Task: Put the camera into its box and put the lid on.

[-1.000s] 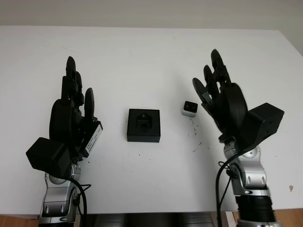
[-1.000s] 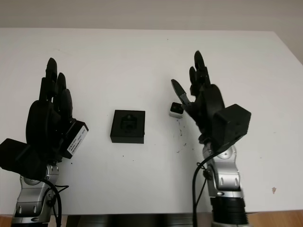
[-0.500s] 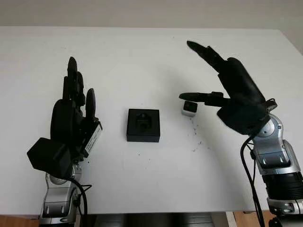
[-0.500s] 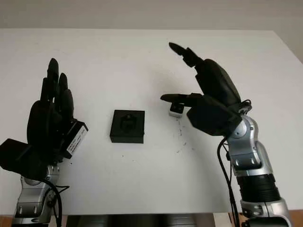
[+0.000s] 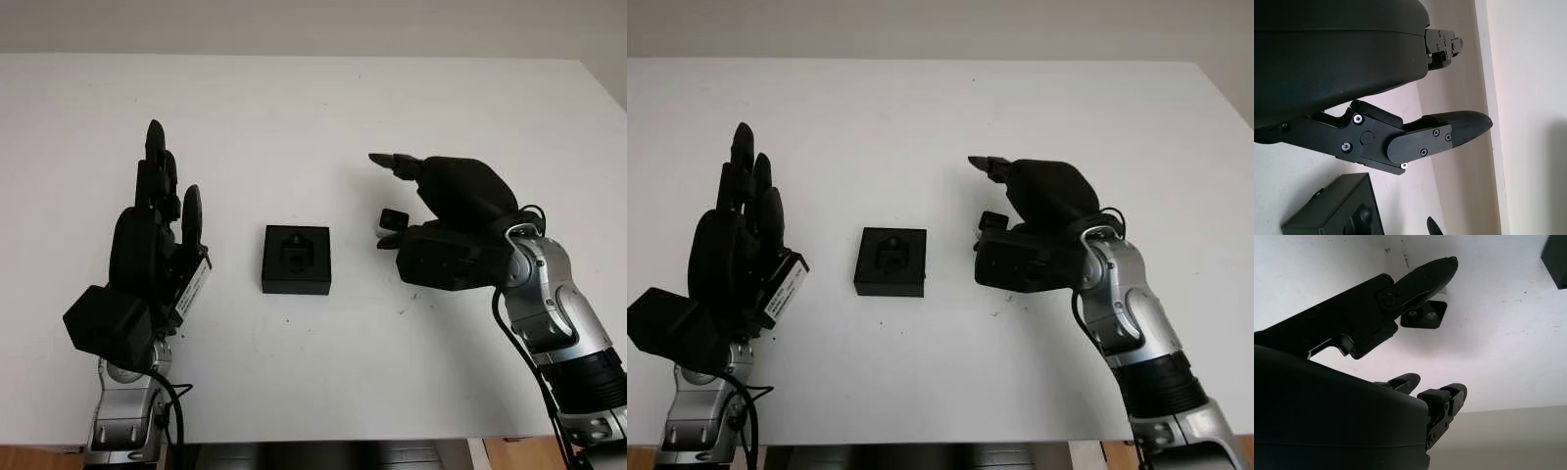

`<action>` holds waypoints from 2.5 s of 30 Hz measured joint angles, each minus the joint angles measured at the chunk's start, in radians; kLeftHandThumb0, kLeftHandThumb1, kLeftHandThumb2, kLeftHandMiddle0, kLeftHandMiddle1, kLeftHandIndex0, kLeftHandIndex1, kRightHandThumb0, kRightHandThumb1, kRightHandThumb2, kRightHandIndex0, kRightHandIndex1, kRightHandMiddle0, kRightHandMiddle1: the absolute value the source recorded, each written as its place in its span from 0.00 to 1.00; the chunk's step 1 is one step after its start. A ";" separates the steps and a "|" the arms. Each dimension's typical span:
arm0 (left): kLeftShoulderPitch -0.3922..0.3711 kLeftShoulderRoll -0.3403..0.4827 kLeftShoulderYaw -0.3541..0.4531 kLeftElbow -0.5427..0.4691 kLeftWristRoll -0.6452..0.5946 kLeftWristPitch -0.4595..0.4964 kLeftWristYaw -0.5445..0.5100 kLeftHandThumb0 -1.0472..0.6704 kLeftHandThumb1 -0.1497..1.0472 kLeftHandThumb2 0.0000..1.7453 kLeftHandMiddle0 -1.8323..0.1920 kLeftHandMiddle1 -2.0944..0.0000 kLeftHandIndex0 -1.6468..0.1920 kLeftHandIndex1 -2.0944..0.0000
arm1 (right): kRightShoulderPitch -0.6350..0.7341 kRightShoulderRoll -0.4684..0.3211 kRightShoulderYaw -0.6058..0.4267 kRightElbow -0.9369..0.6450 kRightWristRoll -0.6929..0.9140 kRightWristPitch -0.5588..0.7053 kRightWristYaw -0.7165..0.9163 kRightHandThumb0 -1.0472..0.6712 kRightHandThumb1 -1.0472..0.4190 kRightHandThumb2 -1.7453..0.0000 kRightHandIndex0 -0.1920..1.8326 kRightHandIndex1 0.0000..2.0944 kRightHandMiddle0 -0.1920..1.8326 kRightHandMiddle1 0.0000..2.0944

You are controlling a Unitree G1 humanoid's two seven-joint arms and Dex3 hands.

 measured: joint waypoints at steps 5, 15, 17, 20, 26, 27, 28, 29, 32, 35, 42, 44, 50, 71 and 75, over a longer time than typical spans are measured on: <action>0.000 0.000 -0.001 0.005 0.001 -0.002 -0.005 0.19 1.00 0.38 0.96 0.98 0.95 0.98 | 0.007 0.000 0.007 0.001 -0.022 0.003 -0.017 0.21 0.14 0.96 0.31 0.10 0.29 0.04; 0.000 -0.001 -0.004 0.005 0.002 0.000 0.000 0.19 1.00 0.37 0.96 0.97 0.95 0.98 | 0.011 0.000 0.008 0.041 -0.023 0.004 -0.059 0.22 0.13 0.97 0.04 0.75 0.32 0.04; 0.000 -0.002 -0.004 0.005 0.002 0.003 0.001 0.19 1.00 0.37 0.96 0.97 0.95 0.98 | 0.011 0.000 0.009 0.055 -0.025 0.003 -0.079 0.22 0.13 0.97 0.03 0.80 0.34 0.05; 0.000 -0.004 -0.004 0.005 0.002 0.003 0.001 0.19 1.00 0.38 0.96 0.97 0.95 0.98 | 0.011 0.000 0.012 0.076 -0.025 -0.003 -0.107 0.22 0.13 0.97 0.03 0.80 0.34 0.07; 0.000 -0.003 -0.004 0.006 0.003 0.000 -0.002 0.19 1.00 0.38 0.96 0.97 0.95 0.98 | 0.011 0.000 0.025 0.105 -0.027 -0.004 -0.121 0.24 0.12 0.97 0.00 0.88 0.21 0.31; 0.000 -0.002 -0.004 0.007 0.004 -0.002 -0.002 0.19 1.00 0.38 0.96 0.97 0.95 0.98 | 0.011 0.000 0.027 0.108 -0.028 0.001 -0.114 0.24 0.11 0.97 0.00 0.87 0.18 0.35; 0.000 -0.001 -0.004 0.009 0.005 -0.005 -0.002 0.19 1.00 0.38 0.96 0.97 0.95 0.98 | 0.011 0.000 0.030 0.111 -0.029 0.007 -0.105 0.24 0.11 0.97 0.00 0.87 0.16 0.37; 0.000 0.000 -0.004 0.010 0.006 -0.006 -0.002 0.19 1.00 0.39 0.96 0.98 0.95 0.98 | 0.010 0.000 0.031 0.114 -0.030 0.011 -0.095 0.24 0.11 0.97 0.00 0.85 0.15 0.39; -0.001 0.000 -0.004 0.010 0.008 -0.006 -0.001 0.20 1.00 0.38 0.96 0.97 0.94 0.97 | 0.008 0.000 0.034 0.117 -0.030 0.020 -0.070 0.25 0.11 0.97 0.00 0.82 0.13 0.40; -0.002 0.000 -0.004 0.011 0.007 -0.009 0.001 0.20 1.00 0.38 0.96 0.97 0.95 0.98 | 0.004 0.000 0.036 0.121 -0.030 0.022 -0.057 0.26 0.11 0.97 0.00 0.83 0.14 0.40; -0.006 0.000 -0.004 0.015 0.007 -0.020 0.001 0.19 1.00 0.37 0.96 0.97 0.94 0.97 | 0.002 0.001 0.039 0.127 -0.021 0.035 -0.029 0.29 0.10 0.97 0.02 0.71 0.14 0.48; -0.006 0.000 -0.004 0.017 0.007 -0.022 0.000 0.19 1.00 0.37 0.96 0.97 0.94 0.97 | -0.001 0.001 0.043 0.127 -0.021 0.043 -0.025 0.29 0.09 0.97 0.02 0.72 0.13 0.55; -0.008 0.000 -0.003 0.024 0.002 -0.031 -0.007 0.19 1.00 0.37 0.96 0.97 0.95 0.98 | -0.003 0.001 0.063 0.127 -0.052 0.057 -0.054 0.29 0.08 0.97 0.00 0.90 0.15 0.65; -0.008 0.003 0.000 0.024 0.006 -0.034 -0.004 0.19 1.00 0.36 0.96 0.97 0.95 0.97 | -0.002 -0.015 0.110 0.171 -0.207 0.019 -0.310 0.33 0.09 0.96 0.31 1.00 0.32 0.73; -0.008 0.003 0.001 0.024 0.005 -0.034 -0.004 0.19 1.00 0.35 0.96 0.97 0.95 0.97 | 0.000 0.007 0.074 0.185 -0.084 -0.011 -0.288 0.35 0.07 0.97 0.34 1.00 0.31 0.76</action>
